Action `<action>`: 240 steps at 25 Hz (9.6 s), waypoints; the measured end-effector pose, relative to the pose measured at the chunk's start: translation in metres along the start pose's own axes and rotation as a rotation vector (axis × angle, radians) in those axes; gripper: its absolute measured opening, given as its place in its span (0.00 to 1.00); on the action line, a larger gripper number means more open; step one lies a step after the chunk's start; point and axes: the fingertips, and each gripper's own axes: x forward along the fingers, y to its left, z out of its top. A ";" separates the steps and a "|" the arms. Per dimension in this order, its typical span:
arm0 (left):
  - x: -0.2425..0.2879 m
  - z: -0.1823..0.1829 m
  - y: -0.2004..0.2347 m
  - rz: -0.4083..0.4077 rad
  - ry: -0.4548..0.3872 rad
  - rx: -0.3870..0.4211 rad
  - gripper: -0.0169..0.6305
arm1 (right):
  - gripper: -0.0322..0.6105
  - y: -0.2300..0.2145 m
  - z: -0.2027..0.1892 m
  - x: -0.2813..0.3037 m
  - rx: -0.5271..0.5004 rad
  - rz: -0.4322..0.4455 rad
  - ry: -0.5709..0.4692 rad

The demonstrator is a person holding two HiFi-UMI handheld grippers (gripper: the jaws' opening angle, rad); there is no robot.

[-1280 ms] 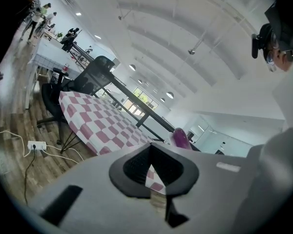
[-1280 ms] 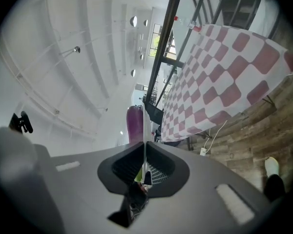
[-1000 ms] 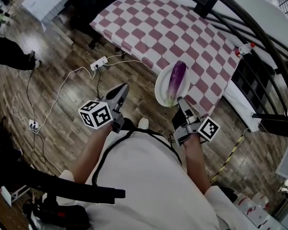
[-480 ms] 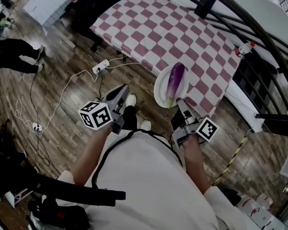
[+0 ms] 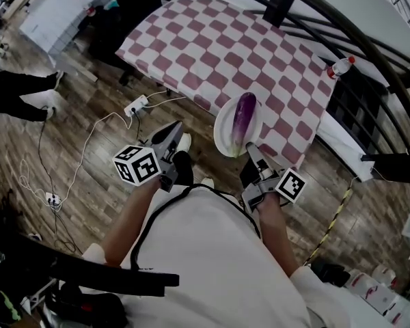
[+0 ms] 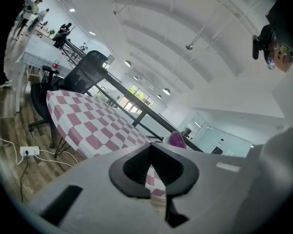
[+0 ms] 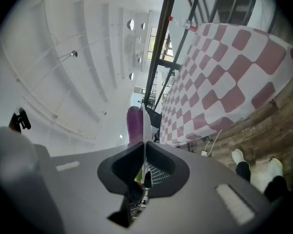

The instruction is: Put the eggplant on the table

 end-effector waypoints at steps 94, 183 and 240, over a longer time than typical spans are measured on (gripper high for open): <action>0.238 0.153 0.207 0.041 0.196 0.041 0.04 | 0.09 -0.175 0.209 0.362 0.014 -0.136 0.019; 0.228 0.203 0.163 -0.086 0.117 0.124 0.04 | 0.06 -0.125 0.188 0.329 -0.240 -0.326 0.004; 0.220 0.215 0.132 -0.215 0.170 0.231 0.03 | 0.06 0.055 0.157 0.275 -0.719 -0.120 -0.095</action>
